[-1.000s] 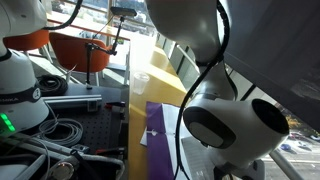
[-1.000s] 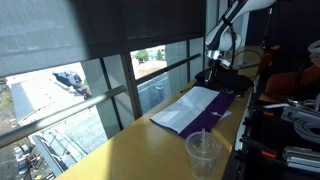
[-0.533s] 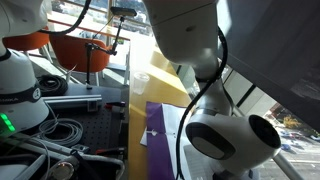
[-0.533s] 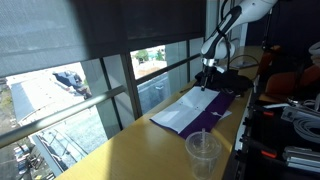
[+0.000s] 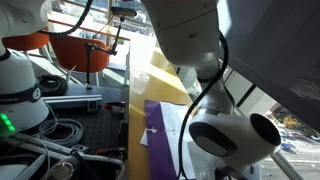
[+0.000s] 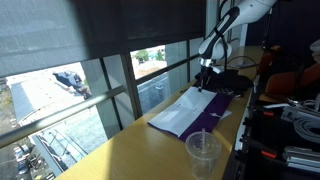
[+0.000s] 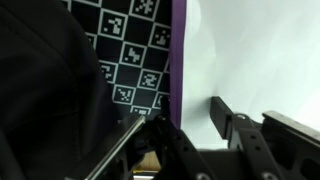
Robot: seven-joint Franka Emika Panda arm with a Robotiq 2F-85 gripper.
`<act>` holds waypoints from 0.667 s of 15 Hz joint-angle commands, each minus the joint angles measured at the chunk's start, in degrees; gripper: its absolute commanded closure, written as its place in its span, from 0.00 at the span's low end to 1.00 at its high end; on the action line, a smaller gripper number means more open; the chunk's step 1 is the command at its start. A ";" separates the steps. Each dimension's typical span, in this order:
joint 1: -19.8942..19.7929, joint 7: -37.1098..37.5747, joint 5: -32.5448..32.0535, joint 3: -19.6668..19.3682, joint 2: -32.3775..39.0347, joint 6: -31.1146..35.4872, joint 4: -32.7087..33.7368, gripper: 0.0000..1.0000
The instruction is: Close the purple folder.
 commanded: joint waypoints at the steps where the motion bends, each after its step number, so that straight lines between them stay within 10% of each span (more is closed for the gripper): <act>1: -1.30 2.44 -1.90 1.99 -0.35 -2.15 1.74 0.85; 3: -1.25 3.10 -1.84 2.41 -0.43 -2.27 2.21 0.99; 10: 0.88 7.40 -5.70 0.34 -4.68 -3.60 0.11 1.00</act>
